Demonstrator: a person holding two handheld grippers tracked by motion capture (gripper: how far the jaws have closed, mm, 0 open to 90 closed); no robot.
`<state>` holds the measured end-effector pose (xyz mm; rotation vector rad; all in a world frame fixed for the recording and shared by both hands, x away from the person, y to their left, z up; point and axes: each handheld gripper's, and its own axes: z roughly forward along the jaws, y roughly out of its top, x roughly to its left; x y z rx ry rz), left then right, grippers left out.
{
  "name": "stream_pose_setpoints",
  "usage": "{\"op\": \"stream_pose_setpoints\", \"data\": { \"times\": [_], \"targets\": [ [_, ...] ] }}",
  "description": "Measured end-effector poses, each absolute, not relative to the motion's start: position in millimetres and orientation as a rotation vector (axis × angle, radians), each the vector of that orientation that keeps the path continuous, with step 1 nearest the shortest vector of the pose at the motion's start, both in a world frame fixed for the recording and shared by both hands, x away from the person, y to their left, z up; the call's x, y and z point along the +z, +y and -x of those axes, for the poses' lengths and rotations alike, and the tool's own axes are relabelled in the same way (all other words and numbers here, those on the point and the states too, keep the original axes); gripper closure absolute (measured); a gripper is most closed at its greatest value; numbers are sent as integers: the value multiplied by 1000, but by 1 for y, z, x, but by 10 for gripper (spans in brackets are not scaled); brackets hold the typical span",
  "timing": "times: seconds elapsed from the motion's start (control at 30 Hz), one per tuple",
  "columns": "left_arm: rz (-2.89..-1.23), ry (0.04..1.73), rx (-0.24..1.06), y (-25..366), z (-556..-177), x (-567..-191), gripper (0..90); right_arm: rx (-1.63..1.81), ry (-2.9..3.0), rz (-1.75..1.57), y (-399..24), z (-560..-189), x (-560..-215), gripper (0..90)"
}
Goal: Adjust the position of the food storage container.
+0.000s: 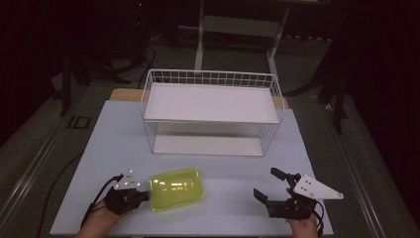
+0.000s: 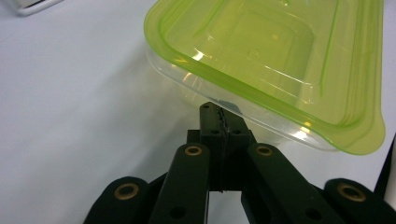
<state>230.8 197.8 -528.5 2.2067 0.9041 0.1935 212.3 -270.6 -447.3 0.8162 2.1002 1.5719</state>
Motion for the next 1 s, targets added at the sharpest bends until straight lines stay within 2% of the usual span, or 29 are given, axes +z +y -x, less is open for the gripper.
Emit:
{"op": "stream_pose_setpoints", "data": {
  "times": [1.0],
  "targets": [
    [-2171, 843, 119, 135, -273, -532, 900, 1483, 2066, -757, -271, -206, -448, 137]
  ]
}}
